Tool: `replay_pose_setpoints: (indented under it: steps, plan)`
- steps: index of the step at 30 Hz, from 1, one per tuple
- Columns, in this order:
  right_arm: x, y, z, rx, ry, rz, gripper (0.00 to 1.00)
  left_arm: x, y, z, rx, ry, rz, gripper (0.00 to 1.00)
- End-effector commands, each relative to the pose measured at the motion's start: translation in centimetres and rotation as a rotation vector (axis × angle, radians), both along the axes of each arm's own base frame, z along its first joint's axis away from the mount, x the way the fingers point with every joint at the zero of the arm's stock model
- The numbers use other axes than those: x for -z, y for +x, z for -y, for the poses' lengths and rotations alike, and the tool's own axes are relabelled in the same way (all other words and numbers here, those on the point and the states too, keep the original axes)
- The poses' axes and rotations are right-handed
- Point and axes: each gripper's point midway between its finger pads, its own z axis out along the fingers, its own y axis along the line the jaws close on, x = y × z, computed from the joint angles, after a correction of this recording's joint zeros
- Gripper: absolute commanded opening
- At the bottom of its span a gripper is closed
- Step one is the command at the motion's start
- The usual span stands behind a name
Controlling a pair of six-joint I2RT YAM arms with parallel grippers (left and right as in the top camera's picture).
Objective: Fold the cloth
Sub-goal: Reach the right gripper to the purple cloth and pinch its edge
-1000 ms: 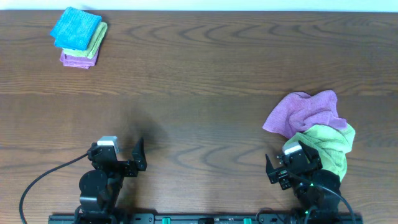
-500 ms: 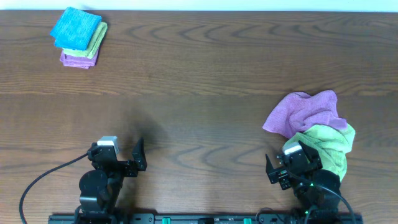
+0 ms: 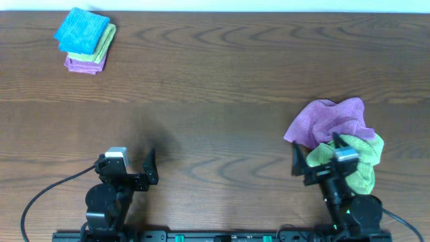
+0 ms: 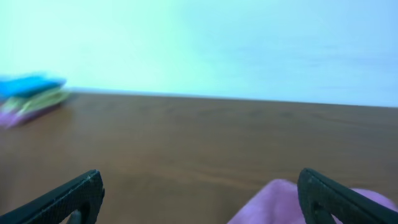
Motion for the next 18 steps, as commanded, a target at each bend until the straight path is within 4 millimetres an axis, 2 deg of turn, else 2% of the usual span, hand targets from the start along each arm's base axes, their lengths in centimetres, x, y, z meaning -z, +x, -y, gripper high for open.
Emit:
replay_pose_setpoints:
  steps: [1, 3, 8, 13, 16, 18]
  plan:
    - [0.1, 0.3, 4.8, 0.288, 0.103, -0.011, 0.99, 0.9, 0.0, -0.2, -0.008, 0.002, -0.017, 0.95]
    - [0.9, 0.4, 6.5, 0.386, 0.091, -0.044, 0.99, 0.9, 0.0, -0.2, -0.008, 0.002, -0.017, 0.95]
    - [2.9, 1.2, 8.2, 0.478, 0.142, -0.166, 0.99, 0.9, 0.0, -0.2, -0.008, 0.002, -0.017, 0.96]
    - [3.0, 2.6, 9.8, 0.527, 0.141, -0.292, 0.99, 0.9, 0.0, -0.2, -0.008, 0.002, -0.017, 0.95]
    - [3.4, 3.7, 10.8, 0.551, 0.141, -0.425, 0.99, 0.9, 0.0, -0.2, -0.008, 0.002, -0.017, 0.95]
    - [4.4, 4.2, 11.0, 0.553, 0.144, -0.550, 0.99, 0.9, 0.0, -0.2, -0.008, 0.002, -0.017, 0.95]
